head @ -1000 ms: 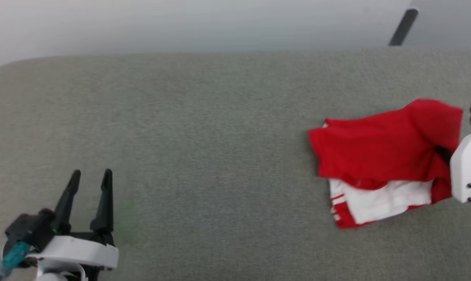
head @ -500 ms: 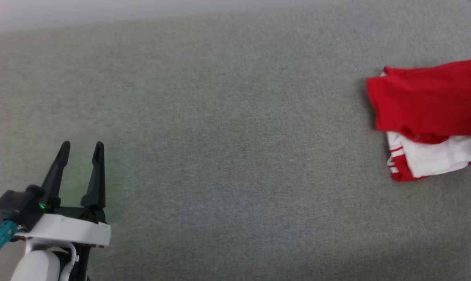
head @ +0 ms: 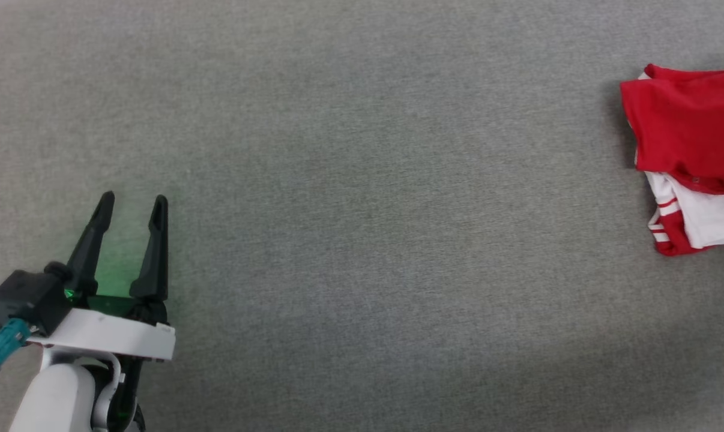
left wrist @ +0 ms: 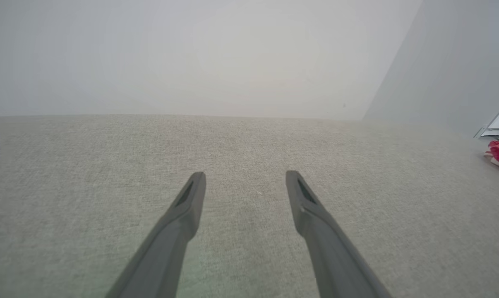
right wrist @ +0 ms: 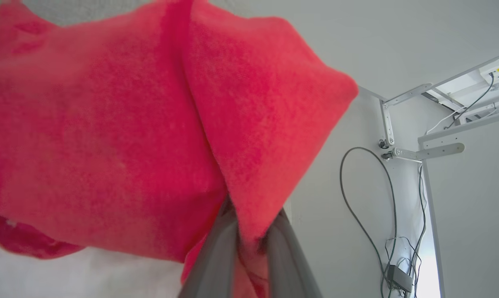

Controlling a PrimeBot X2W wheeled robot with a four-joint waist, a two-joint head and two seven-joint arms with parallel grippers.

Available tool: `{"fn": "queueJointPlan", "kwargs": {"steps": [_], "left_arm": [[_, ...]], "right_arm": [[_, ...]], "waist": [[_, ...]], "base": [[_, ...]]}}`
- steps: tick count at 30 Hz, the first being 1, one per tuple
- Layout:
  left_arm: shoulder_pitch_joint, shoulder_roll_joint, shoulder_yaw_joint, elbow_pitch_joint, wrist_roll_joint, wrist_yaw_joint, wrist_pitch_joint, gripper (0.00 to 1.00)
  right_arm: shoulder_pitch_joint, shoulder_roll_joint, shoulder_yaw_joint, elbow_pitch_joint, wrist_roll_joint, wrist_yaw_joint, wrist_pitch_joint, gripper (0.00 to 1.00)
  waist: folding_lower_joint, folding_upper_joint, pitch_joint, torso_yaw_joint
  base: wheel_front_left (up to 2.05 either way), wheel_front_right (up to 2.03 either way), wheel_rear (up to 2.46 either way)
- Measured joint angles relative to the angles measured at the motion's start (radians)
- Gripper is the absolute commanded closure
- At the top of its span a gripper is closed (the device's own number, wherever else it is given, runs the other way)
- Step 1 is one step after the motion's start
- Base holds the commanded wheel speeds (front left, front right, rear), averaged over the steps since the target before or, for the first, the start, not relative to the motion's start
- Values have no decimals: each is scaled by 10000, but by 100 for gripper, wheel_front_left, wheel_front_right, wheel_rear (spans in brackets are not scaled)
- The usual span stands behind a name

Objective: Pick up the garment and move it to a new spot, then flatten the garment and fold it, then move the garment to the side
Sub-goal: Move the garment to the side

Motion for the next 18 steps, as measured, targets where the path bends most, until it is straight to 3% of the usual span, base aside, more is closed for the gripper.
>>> {"fn": "queueJointPlan", "kwargs": {"steps": [1, 3, 6, 8, 9, 18], "left_arm": [[-30, 2, -29, 4, -2, -2, -2, 0], [-61, 0, -67, 46, -13, -6, -2, 0], [-69, -15, -105, 102, -31, -6, -2, 0], [-69, -17, -109, 142, -33, -6, -2, 0], [-68, -25, -102, 148, -46, -4, -2, 0], [265, -128, 73, 314, -88, 38, -2, 0]], "right_arm": [[-87, 69, 10, 244, -44, 0, -146, 97], [-246, 207, 36, 692, -136, 0, -435, 66], [-457, 410, 115, 1273, -228, 0, -777, 54], [-591, 514, 198, 1534, -313, 0, -1030, 10], [-683, 548, 203, 1670, -324, 0, -1137, 0], [-943, 784, 489, 2497, -316, 0, -1898, 0]], "waist": [[0, 0, 12, 45], [0, 0, 24, 140], [0, 0, -15, 286], [0, 0, -84, 355], [0, 0, -131, 386], [0, 0, -853, 579]], "base": [[0, 0, 0], [0, 0, 0], [0, 0, 0], [0, 0, 0], [0, 0, 0], [0, 0, 0]]}}
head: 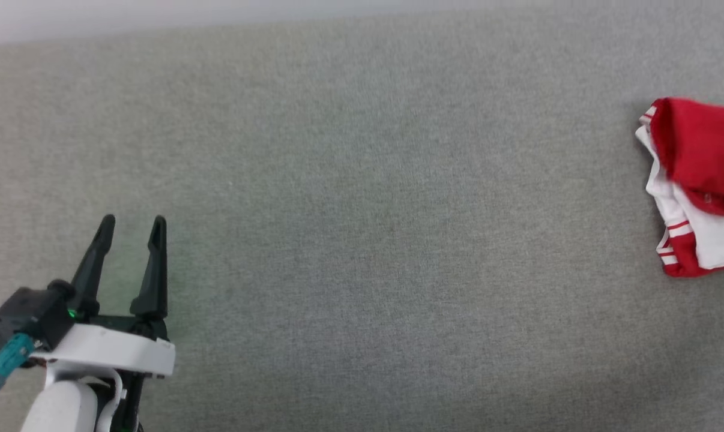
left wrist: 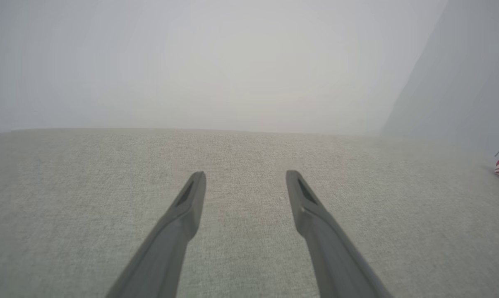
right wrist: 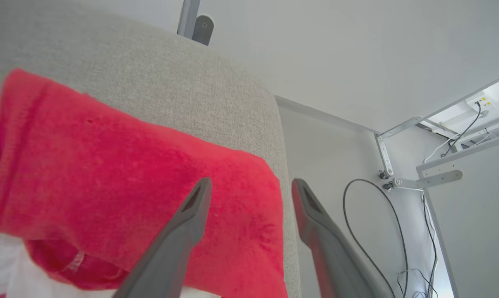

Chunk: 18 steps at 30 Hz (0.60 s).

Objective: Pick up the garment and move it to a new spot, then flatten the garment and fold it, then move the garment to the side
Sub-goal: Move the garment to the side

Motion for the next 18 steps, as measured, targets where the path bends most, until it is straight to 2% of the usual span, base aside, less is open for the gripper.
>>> {"fn": "queueJointPlan", "kwargs": {"steps": [7, 18], "left_arm": [[584, -194, 359, -2, 56, 27, -2, 0], [1910, -401, 1068, 33, 244, 146, -2, 0]], "right_arm": [[384, 144, 155, 17, 184, 0, -1087, 0], [2016, 1089, -245, -658, 362, 0, -2917, 0]], "waist": [[0, 0, -889, 143], [0, 0, -2601, 266]], "base": [[0, 0, 0], [0, 0, 0]]}}
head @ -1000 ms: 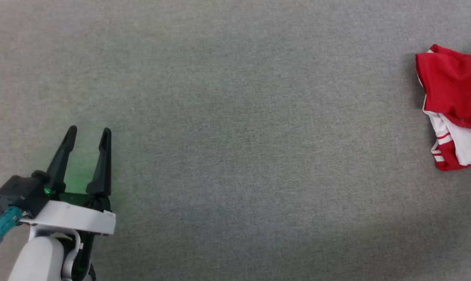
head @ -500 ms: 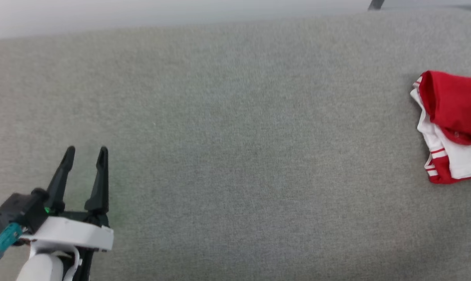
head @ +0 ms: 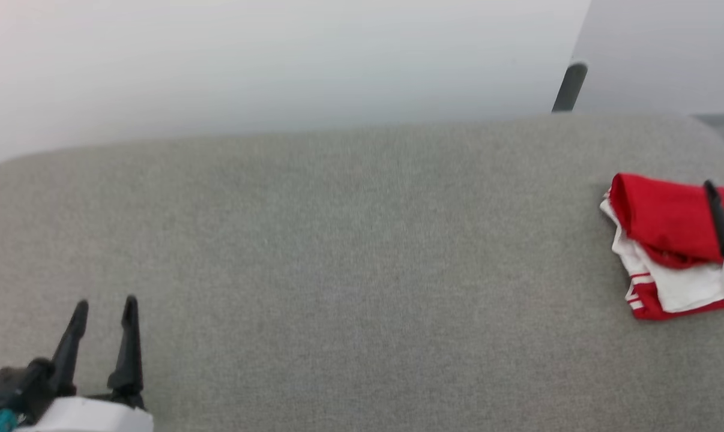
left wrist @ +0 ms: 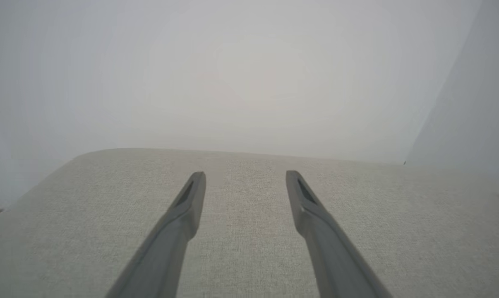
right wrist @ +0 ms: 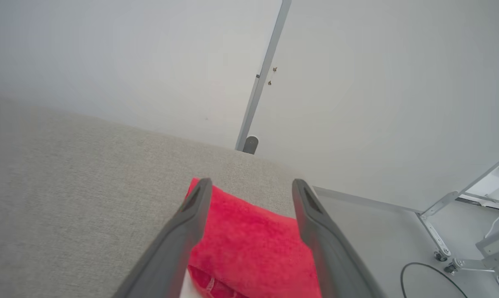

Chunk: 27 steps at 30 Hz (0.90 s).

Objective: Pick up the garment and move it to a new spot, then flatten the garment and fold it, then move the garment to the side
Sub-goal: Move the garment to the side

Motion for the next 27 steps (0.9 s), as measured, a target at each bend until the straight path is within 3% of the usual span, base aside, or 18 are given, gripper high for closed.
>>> {"fn": "queueJointPlan", "kwargs": {"steps": [7, 17, 27], "left_arm": [[755, 8, 453, -38, -40, 75, 0, 0], [1723, 23, 966, -163, -146, -15, 0, 0], [2188, -77, 1246, -309, 6, -107, -2, 0]], "right_arm": [[1356, 554, -1409, -1296, -387, 0, -291, 0], [4346, 2107, -3975, -4334, -1927, 0, -305, 0], [6407, 3367, -4941, -6483, -2865, 0, 40, 0]], "waist": [[0, 0, -924, -15], [0, 0, -1496, -16], [0, 0, -1603, 20]], "base": [[0, 0, 0], [0, 0, 0], [0, 0, 0]]}}
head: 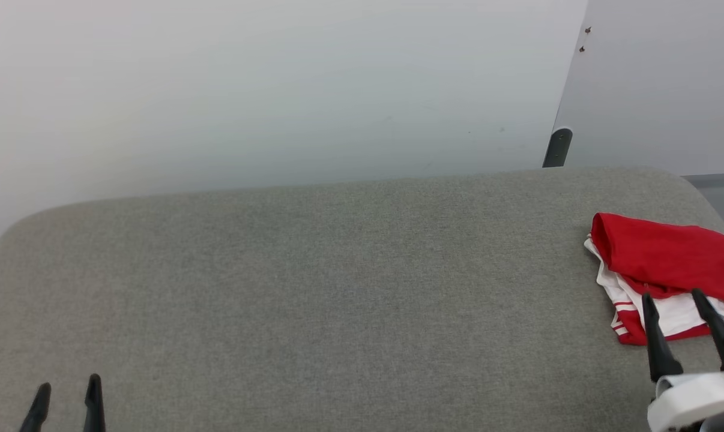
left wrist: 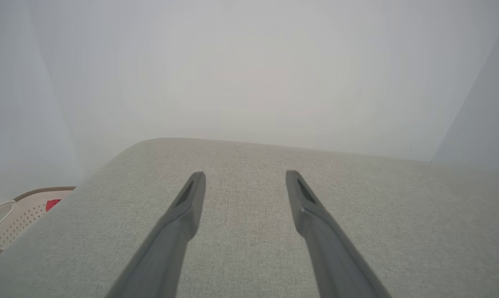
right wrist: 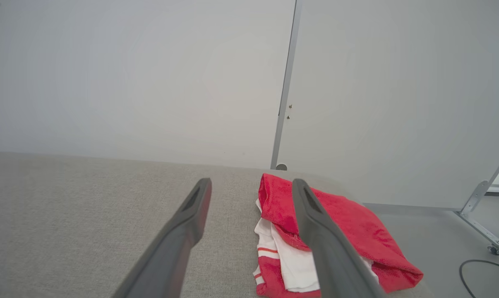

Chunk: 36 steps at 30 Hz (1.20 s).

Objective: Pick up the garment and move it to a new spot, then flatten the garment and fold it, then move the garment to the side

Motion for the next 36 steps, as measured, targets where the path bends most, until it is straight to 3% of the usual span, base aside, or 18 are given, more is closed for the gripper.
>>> {"fn": "queueJointPlan", "kwargs": {"steps": [15, 36], "left_arm": [[241, 148, -146, 224, 38, -86, 2, 0], [228, 107, -224, 132, 105, -115, 2, 0]], "right_arm": [[1359, 686, -199, -1632, -328, 0, 704, 0], [1688, 780, -19, -1875, -307, 0, 1030, 0]], "waist": [[0, 0, -45, -137], [0, 0, -64, 8]], "base": [[0, 0, 0], [0, 0, 0]]}}
